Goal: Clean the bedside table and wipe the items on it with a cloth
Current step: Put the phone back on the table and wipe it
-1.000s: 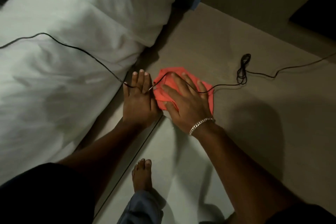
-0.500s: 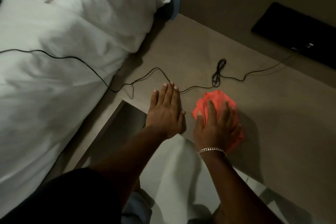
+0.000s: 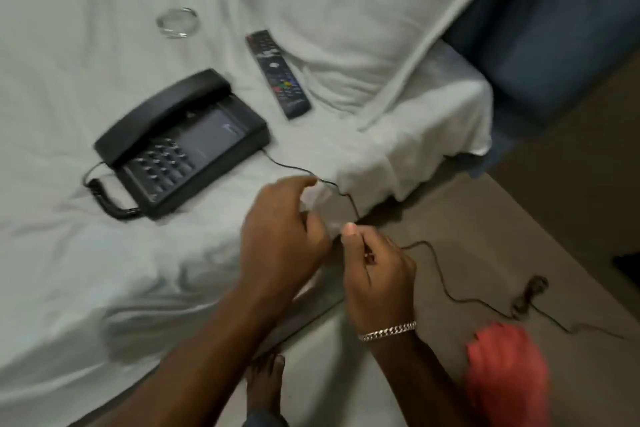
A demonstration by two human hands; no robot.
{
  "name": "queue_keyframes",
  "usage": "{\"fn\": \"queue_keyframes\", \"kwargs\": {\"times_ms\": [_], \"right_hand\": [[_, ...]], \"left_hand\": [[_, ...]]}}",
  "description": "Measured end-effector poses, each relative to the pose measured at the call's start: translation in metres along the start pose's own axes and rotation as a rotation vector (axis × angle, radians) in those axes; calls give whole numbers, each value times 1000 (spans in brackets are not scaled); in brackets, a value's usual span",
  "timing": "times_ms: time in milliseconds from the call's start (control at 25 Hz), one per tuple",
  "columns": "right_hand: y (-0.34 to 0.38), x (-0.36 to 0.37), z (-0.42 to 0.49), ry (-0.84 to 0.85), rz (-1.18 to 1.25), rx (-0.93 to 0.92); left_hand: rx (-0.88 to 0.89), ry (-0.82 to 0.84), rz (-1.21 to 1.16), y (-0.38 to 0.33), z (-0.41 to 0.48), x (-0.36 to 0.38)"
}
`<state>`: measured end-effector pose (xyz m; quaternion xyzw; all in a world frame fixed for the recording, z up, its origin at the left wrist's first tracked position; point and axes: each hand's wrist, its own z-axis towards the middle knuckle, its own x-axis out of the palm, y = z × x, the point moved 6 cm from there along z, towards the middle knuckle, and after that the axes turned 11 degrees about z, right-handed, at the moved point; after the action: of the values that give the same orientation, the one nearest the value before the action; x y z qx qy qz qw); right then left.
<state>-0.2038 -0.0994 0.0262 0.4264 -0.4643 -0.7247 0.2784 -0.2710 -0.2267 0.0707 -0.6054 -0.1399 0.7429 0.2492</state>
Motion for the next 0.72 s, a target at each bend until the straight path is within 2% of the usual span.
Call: {"fn": "queue_keyframes", "kwargs": {"times_ms": [40, 160, 240, 320, 400, 480, 560, 720], "right_hand": [[10, 26, 8, 36, 93, 69], [19, 100, 24, 135, 465, 560], [23, 135, 34, 162, 608, 784], [29, 153, 48, 184, 643, 854], [32, 166, 56, 168, 668, 896], [34, 171, 60, 116, 647, 903], [34, 171, 57, 71, 650, 905], [30, 150, 50, 7, 705, 881]], "left_hand": [[-24, -62, 5, 21, 16, -21], [-95, -218, 60, 79, 73, -71], [-179, -276, 95, 121, 107, -93], [-248, -175, 102, 157, 133, -97], [-296, 36, 100, 182, 150, -85], [-271, 218, 81, 190, 153, -75], [-257, 293, 62, 189, 149, -75], [-276, 304, -21, 169, 132, -80]]}}
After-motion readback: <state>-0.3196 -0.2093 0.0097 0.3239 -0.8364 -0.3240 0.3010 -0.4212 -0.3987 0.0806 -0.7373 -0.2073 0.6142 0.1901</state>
